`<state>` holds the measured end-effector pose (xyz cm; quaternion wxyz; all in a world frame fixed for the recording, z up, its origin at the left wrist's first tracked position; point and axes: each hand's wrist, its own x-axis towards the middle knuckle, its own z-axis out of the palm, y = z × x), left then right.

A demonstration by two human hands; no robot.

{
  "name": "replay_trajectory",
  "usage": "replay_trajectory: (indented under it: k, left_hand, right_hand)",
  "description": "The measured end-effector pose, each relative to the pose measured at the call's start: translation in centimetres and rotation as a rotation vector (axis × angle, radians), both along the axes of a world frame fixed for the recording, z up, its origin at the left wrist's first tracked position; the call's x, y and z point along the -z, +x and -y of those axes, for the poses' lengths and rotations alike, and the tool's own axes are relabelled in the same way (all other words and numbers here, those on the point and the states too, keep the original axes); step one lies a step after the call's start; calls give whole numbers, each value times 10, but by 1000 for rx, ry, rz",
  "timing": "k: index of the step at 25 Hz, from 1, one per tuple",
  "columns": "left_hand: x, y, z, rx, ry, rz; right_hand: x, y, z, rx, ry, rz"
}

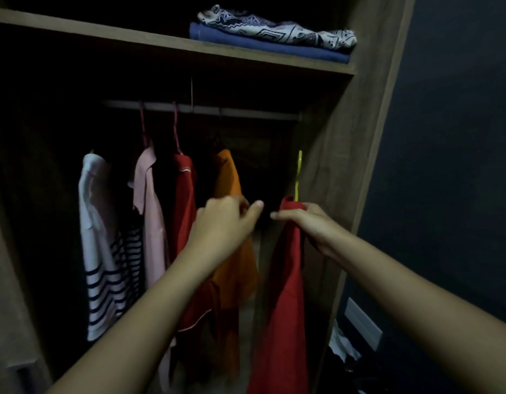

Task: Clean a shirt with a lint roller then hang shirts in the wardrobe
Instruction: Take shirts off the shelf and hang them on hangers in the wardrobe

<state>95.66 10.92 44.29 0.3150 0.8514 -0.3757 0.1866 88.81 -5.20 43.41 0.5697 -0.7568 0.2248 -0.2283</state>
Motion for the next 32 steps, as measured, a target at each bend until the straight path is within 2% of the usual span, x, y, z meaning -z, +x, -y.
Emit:
replay_trajectory:
  k: [3, 8, 11, 16, 21, 27, 31, 32]
  left_hand:
    - [-26, 54, 42, 49, -96, -137]
    - [-37, 106, 96, -6, -455, -626]
    - [-34, 111, 118, -38, -495, -784]
    - [-21, 107, 136, 16, -559, -792]
    - [-20, 119, 134, 75, -531, -778]
    - [-8, 149, 145, 127, -550, -791]
    - [-21, 129, 129, 94, -437, -743]
    - [-26, 124, 125, 78, -375, -681]
  right_hand:
    - [-11, 13, 22, 48, -88, -45]
    - [-33, 42, 48, 21, -128, 16]
    - [-47, 70, 63, -12, -148, 29]
    - [-79, 111, 80, -79, -258, 3]
    - [-108, 146, 86, -67, -393, -10]
    - [-95, 174, 106, -78, -527, -112]
    - [-82, 173, 112, -76, -470, -132]
    - [-83, 173, 111, -69, -460, -138]
